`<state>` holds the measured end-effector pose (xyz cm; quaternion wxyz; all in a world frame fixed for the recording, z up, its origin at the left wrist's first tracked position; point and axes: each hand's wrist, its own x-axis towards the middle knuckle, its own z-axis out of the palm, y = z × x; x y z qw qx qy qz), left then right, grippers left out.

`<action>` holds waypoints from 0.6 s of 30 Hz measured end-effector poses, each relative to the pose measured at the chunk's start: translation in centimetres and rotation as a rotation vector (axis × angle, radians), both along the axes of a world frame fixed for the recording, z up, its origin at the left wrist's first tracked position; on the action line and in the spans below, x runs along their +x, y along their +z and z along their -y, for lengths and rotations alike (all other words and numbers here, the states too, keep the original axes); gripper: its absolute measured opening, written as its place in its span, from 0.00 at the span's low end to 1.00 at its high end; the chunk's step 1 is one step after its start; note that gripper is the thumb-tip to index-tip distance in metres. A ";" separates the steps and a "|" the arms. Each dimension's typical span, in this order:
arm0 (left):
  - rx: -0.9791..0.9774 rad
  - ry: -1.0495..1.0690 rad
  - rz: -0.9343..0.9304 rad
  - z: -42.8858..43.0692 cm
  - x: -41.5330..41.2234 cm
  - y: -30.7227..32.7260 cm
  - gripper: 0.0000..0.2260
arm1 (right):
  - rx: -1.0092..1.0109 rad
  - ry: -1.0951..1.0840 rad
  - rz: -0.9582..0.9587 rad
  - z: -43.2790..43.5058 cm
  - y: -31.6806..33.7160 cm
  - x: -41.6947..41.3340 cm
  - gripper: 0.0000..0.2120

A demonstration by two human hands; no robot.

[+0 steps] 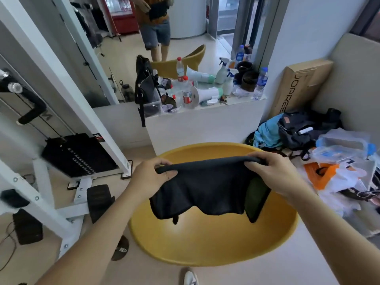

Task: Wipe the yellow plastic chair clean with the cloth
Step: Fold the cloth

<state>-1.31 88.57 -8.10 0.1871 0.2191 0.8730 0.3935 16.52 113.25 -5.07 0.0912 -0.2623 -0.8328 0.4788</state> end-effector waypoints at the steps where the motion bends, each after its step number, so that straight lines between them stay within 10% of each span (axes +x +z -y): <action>1: -0.026 0.004 0.004 -0.4 -2.0 -1.2 0.05 | 0.027 -0.018 0.017 -0.1 -1.0 -2.0 0.06; 18: -0.117 0.019 0.078 -14.0 -17.7 -12.6 0.05 | 0.026 -0.131 0.149 -13.0 -15.5 -19.8 0.03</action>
